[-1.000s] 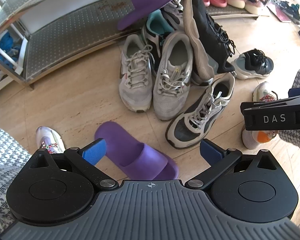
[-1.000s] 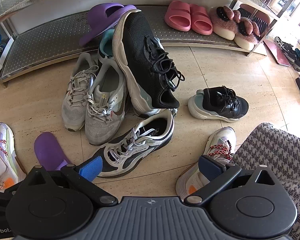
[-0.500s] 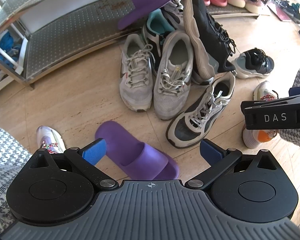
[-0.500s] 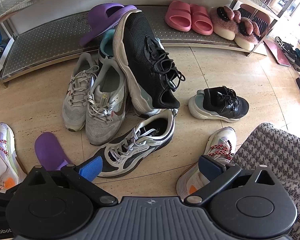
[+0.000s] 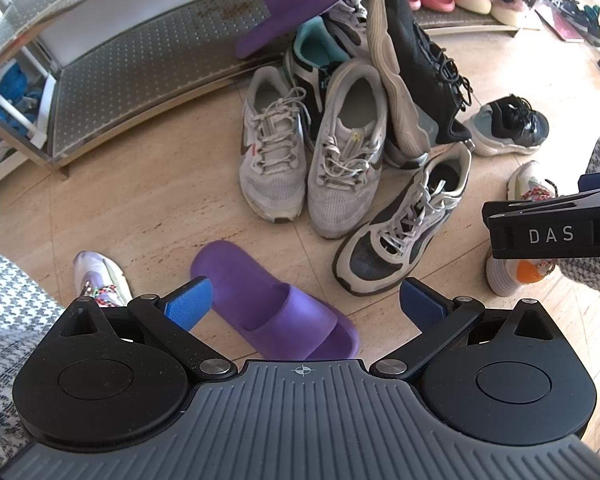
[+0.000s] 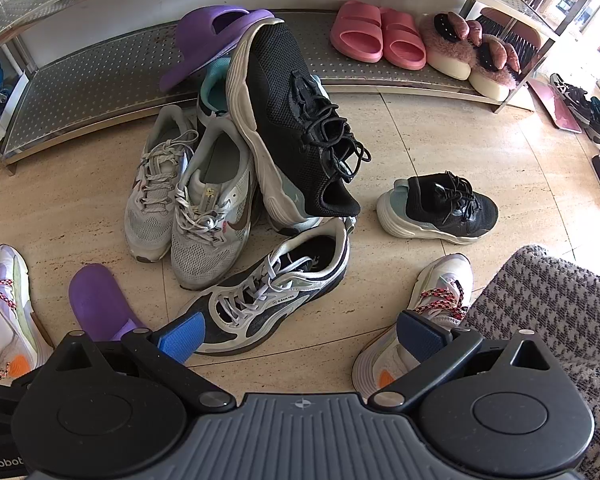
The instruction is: Organize scattered shoes
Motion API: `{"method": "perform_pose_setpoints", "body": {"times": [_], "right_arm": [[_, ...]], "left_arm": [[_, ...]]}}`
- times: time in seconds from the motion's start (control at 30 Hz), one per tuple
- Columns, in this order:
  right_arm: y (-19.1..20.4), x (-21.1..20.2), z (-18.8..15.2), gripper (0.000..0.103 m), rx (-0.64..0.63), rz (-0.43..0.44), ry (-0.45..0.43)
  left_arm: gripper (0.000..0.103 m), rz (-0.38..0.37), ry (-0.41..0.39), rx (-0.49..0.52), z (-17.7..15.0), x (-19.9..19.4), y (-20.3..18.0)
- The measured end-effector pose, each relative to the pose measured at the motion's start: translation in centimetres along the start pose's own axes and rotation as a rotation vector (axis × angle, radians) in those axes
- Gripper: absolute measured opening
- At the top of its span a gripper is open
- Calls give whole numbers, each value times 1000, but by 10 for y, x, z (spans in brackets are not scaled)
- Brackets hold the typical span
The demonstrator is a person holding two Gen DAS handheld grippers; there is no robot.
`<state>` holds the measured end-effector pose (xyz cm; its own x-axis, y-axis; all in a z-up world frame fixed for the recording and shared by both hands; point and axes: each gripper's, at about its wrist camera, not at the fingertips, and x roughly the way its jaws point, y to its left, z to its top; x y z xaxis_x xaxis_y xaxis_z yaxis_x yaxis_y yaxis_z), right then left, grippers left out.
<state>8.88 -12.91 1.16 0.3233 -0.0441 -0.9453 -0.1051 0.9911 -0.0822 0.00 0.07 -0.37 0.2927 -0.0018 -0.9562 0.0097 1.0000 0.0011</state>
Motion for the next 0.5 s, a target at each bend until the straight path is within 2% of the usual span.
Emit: {"method": "perform_pose_setpoints", "body": {"times": [0.5], "right_arm": [[5, 1, 1, 102, -1, -2, 1]], "left_arm": [[102, 2, 2, -3, -1, 0, 1]]}}
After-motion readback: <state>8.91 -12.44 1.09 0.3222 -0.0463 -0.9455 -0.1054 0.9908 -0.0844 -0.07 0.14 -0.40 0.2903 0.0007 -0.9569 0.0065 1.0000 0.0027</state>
